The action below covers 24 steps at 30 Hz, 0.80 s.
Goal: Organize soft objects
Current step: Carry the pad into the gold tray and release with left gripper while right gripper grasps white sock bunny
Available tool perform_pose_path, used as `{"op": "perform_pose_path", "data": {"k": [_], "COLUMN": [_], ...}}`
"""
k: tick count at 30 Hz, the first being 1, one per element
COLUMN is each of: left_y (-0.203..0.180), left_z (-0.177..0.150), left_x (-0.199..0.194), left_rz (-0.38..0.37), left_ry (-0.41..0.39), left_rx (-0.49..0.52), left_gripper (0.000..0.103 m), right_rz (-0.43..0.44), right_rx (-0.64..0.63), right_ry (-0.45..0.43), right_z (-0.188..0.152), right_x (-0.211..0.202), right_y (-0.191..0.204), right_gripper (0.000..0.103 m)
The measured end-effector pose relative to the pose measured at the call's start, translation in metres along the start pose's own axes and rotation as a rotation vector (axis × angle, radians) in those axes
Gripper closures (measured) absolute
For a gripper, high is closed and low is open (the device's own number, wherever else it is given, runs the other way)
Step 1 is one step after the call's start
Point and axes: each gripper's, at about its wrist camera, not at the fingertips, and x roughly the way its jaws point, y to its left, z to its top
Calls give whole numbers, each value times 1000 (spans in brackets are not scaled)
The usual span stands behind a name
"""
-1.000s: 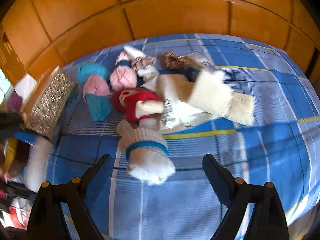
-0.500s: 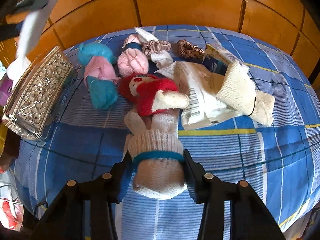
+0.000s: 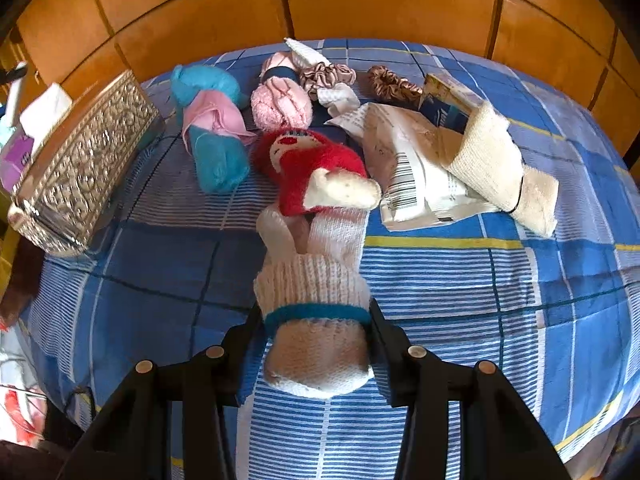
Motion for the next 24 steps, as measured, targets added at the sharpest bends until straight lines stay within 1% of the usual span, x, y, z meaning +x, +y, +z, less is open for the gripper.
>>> {"op": "perform_pose_path", "data": {"k": [3, 6, 8, 11, 14, 16, 17, 19, 21, 24], "left_y": [44, 76, 89, 95, 92, 88, 86, 85, 83, 85], "left_z": [-18, -49, -67, -92, -99, -101, -102, -104, -103, -108], "left_x": [1, 13, 21, 34, 46, 50, 50, 48, 45, 33], "left_rz": [64, 94, 100, 99, 104, 94, 100, 114, 140, 185], "left_ry": [26, 67, 96, 144, 153, 150, 146, 127, 108, 91], "left_rx": [-63, -122, -147, -187, -204, -204, -201, -186, -171, -175], "left_gripper": [35, 34, 33, 31, 24, 19, 13, 11, 2, 1], "right_rz": [-21, -21, -29, -37, -45, -46, -44, -39, -34, -35], "right_rx": [-20, -22, -30, -37, -45, -50, -49, -45, -43, -41], "right_ry": [-13, -10, -4, 8, 21, 26, 28, 29, 30, 32], "right_z": [-5, -9, -12, -15, -19, -23, -25, -29, -33, -33], "right_x": [-3, -7, -8, -11, -16, -18, -20, -23, -26, -29], "right_y": [6, 7, 10, 15, 22, 26, 27, 29, 30, 31], "right_gripper": [56, 57, 57, 57, 59, 61, 61, 62, 63, 65]}}
